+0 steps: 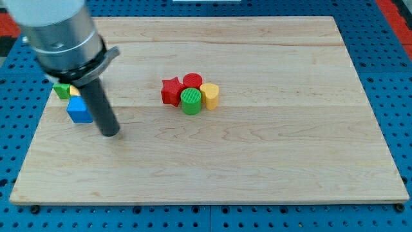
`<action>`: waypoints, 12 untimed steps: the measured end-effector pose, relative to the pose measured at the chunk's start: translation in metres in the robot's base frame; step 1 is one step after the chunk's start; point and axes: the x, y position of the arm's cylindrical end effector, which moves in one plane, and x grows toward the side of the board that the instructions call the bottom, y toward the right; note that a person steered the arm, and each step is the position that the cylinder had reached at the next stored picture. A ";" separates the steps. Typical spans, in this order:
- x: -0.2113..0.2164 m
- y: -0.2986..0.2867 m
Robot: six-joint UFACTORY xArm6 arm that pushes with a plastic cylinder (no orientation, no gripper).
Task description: Push the red star along with the red circle to the center
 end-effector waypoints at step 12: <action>-0.048 0.130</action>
